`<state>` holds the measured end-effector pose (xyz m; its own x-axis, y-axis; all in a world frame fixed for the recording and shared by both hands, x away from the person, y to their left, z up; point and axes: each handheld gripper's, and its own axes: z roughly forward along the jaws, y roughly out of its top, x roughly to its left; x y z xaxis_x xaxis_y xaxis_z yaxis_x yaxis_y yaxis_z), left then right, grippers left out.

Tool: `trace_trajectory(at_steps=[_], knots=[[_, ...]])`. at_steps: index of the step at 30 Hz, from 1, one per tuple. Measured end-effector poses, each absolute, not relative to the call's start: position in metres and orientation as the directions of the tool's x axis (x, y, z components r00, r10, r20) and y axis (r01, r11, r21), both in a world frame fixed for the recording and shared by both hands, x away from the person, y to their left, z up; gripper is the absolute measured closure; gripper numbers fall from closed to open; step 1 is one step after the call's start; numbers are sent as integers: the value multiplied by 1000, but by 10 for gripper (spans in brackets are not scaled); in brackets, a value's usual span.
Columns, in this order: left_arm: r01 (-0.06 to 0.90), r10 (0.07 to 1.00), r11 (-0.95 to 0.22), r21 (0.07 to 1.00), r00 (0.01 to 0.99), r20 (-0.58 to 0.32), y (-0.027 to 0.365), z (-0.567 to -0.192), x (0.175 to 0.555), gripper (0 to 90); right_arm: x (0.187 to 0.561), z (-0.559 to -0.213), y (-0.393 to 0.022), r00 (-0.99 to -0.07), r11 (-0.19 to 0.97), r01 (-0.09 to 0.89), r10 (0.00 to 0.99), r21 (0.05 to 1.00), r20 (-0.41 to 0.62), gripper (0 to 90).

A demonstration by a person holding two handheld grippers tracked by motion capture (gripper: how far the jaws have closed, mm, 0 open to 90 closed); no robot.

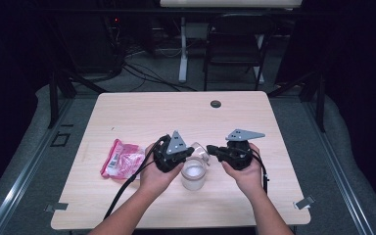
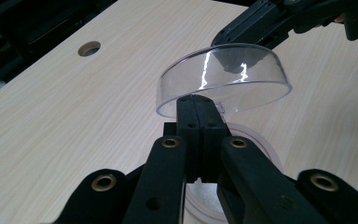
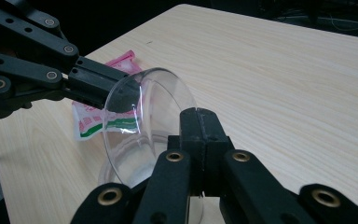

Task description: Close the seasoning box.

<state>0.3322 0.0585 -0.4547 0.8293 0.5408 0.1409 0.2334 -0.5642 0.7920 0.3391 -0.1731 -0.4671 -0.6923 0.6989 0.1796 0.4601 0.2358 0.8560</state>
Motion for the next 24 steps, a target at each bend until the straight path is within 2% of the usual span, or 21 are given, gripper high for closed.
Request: trace_trajectory(at_steps=[24], knots=[[258, 548, -554, 792, 829, 113, 68, -469, 323, 900, 336, -469, -164, -719, 262, 456, 671, 851, 179, 900]])
